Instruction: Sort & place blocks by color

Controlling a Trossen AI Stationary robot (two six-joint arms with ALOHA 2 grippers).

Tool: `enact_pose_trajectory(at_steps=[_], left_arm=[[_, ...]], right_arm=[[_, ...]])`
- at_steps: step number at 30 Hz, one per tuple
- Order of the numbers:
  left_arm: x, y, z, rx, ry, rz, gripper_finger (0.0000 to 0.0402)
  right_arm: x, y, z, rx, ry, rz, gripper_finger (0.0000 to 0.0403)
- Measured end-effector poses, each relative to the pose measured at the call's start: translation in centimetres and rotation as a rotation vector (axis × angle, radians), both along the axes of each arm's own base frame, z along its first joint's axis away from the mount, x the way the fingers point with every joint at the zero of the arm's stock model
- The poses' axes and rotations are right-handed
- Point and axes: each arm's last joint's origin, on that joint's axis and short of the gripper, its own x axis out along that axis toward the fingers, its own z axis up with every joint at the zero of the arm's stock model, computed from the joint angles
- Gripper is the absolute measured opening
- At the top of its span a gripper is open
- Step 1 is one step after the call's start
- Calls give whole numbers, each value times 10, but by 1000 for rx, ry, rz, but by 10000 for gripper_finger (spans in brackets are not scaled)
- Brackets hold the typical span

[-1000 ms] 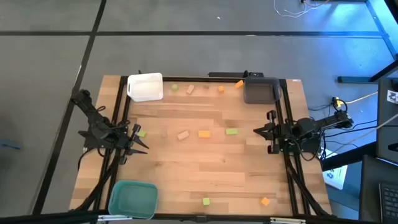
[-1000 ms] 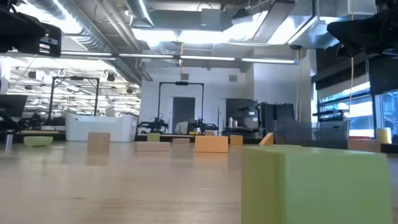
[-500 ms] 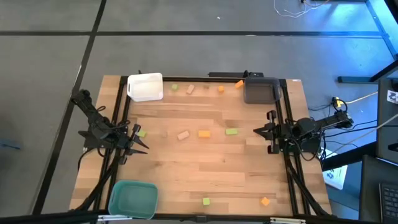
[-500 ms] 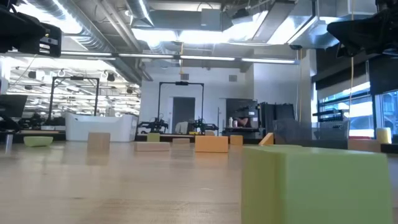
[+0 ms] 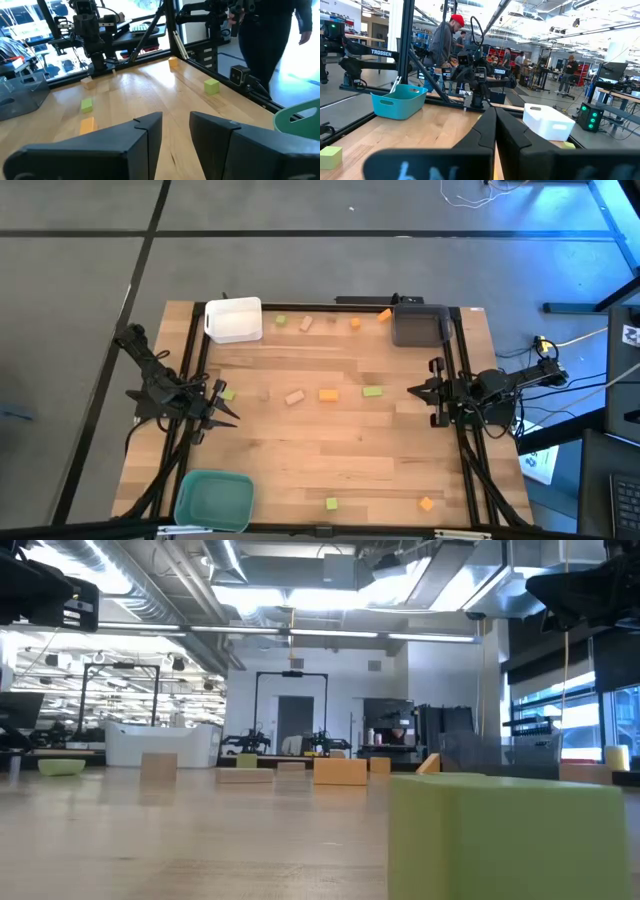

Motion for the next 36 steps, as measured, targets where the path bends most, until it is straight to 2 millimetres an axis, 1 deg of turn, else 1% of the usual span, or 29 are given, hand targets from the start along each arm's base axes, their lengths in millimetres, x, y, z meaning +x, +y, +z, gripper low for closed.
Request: enact_pose_trajectory(at_steps=[9,13,16,18,21,25,29,31,36], left_arm=[[0,0,0,0,0,0,96],[0,0,0,0,0,0,96],[0,0,0,0,0,0,96],[0,0,0,0,0,0,96],[0,0,0,0,0,0,96],[0,0,0,0,0,0,96],[0,0,0,0,0,0,96],[0,0,0,0,0,0,96],[0,0,0,0,0,0,96]], right_arm=[[-1,0,3,17,-32,2,10],[-1,0,6,135,-59,43,10],[-3,-1,14,228,-86,65,8],[-6,-1,26,281,-69,75,3],[-9,-3,48,277,20,55,2],[-10,-5,86,265,158,-24,2],[2,-3,121,287,300,-115,1],[10,-1,135,306,399,-182,1],[28,4,166,531,658,-360,1]])
